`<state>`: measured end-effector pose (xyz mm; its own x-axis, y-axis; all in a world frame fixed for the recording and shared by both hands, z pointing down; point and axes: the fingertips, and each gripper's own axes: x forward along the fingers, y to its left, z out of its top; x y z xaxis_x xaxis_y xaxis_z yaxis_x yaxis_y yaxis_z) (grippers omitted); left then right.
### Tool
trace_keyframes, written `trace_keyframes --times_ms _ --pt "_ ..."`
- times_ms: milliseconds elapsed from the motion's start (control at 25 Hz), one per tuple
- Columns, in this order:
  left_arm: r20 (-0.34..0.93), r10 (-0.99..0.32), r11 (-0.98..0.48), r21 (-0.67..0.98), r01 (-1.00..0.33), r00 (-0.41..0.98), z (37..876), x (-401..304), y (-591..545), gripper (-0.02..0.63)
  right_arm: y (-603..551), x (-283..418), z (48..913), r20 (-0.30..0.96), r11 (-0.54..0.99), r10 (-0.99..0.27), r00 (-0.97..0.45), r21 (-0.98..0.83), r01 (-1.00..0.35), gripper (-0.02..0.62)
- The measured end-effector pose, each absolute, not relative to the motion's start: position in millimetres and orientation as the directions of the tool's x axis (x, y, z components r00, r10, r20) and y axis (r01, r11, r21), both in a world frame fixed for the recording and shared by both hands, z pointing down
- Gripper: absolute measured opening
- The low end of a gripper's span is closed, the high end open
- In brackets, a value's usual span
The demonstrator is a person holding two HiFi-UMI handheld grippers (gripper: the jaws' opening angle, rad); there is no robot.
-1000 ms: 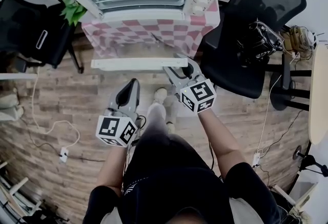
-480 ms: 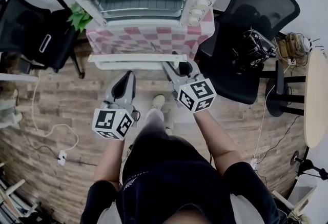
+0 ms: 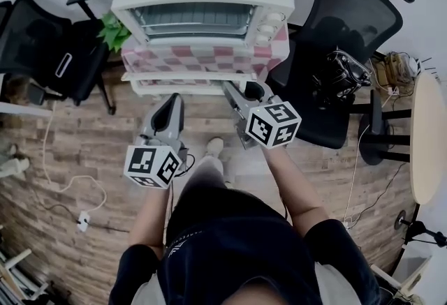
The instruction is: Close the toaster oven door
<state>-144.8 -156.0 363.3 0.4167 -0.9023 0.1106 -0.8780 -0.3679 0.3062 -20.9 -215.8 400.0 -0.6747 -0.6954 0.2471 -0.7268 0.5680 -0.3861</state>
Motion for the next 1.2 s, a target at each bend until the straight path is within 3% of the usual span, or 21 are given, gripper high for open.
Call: trace_keyframes --times_ms 1200 --pt "0.043 -0.849 -0.501 0.249 -0.829 0.526 305 -123 -243 0.016 -300 -25 338 0.389 0.340 -0.522 -0.759 -0.721 -0.603 0.195"
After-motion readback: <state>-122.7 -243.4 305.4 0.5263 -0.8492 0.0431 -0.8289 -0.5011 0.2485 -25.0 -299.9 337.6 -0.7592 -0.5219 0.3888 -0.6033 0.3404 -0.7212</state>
